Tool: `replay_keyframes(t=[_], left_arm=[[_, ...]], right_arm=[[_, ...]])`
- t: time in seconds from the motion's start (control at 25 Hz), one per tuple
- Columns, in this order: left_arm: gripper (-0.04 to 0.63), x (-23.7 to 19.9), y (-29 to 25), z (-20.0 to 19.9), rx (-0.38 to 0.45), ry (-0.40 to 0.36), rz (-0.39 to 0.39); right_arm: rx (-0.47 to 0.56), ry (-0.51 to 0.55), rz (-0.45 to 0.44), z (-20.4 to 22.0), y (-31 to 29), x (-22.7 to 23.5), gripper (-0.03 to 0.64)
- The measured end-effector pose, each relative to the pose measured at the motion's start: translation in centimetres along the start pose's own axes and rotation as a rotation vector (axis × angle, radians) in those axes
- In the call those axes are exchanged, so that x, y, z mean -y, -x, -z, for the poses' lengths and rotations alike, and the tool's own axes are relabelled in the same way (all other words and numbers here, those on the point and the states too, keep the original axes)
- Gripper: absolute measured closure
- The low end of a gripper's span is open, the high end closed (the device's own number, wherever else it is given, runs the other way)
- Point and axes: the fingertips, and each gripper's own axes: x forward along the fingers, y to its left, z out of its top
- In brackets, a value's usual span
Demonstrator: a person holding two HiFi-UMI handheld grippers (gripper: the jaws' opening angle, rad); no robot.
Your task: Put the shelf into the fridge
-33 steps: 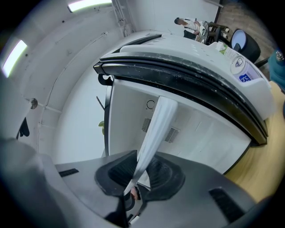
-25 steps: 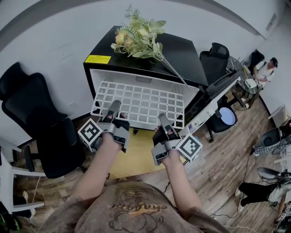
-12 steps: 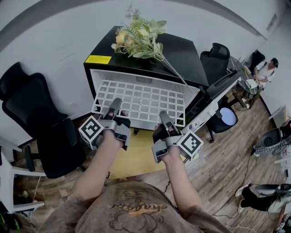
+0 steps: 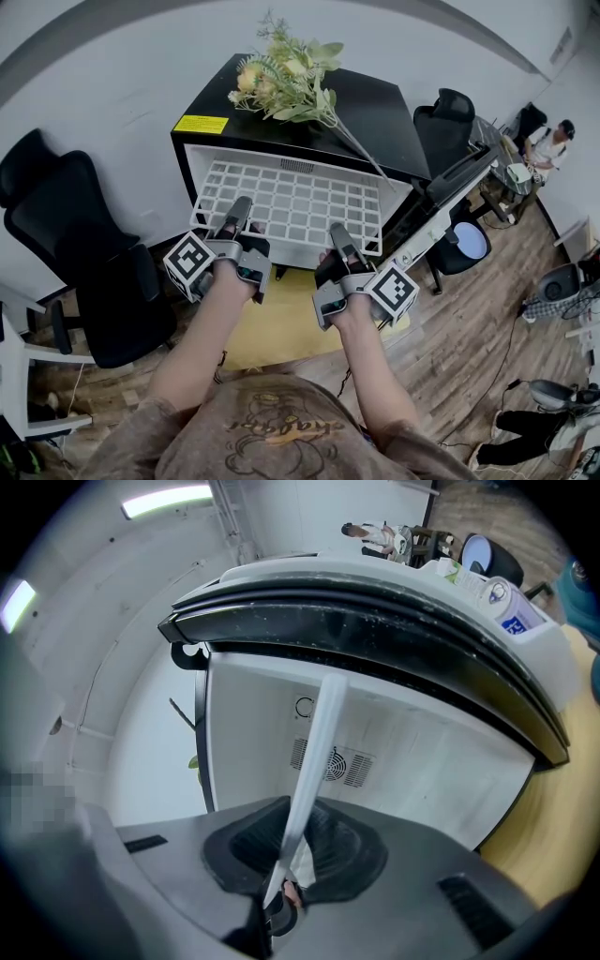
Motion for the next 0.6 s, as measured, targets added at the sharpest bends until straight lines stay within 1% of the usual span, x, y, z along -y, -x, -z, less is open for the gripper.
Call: replay_keyframes(t=[0.28, 0.6], left_arm=[[0.551, 0.1, -0.2, 0.0, -0.001, -0.010, 0.004], [0.551, -0.1, -1.6, -0.5, 0.001, -0.013, 0.006]], right_arm=[[0.012, 0.001, -0.007, -0.1, -0.1, 0.0, 0.569], [0.022, 0.004, -0.002, -0.9, -1.3, 0.2, 0.568]])
